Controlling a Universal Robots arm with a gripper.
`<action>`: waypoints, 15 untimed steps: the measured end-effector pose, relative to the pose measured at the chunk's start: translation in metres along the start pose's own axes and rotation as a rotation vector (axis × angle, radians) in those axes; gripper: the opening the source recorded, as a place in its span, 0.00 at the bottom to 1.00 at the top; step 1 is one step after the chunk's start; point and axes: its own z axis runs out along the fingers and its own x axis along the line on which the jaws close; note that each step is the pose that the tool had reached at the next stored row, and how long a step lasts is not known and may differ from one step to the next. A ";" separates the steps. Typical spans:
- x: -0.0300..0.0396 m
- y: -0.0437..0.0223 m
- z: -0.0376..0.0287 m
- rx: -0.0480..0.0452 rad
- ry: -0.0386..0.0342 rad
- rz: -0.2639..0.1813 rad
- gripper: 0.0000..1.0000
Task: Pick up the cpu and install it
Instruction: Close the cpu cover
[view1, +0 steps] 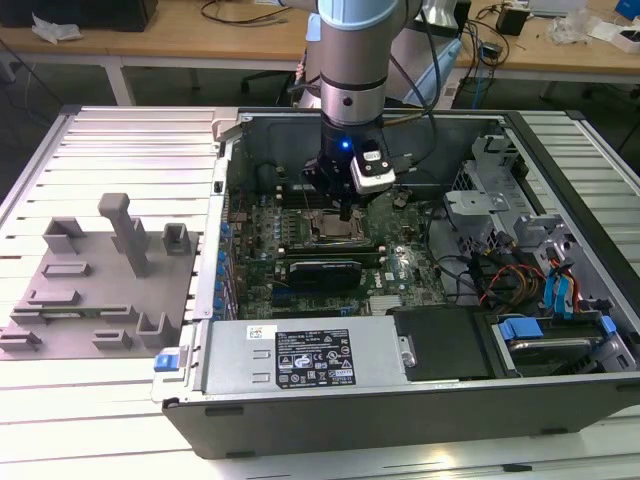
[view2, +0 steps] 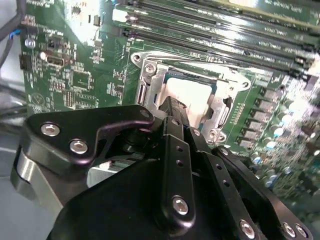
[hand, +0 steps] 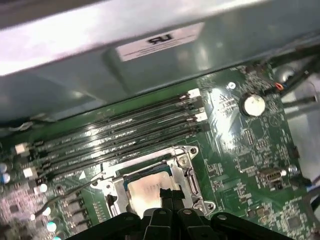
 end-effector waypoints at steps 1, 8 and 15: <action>0.0000 0.0000 0.0002 0.0005 -0.0011 -0.031 0.11; 0.0001 0.0000 0.0015 0.0036 -0.0081 -0.224 0.11; 0.0002 0.0000 0.0022 0.0151 -0.0171 -0.433 0.11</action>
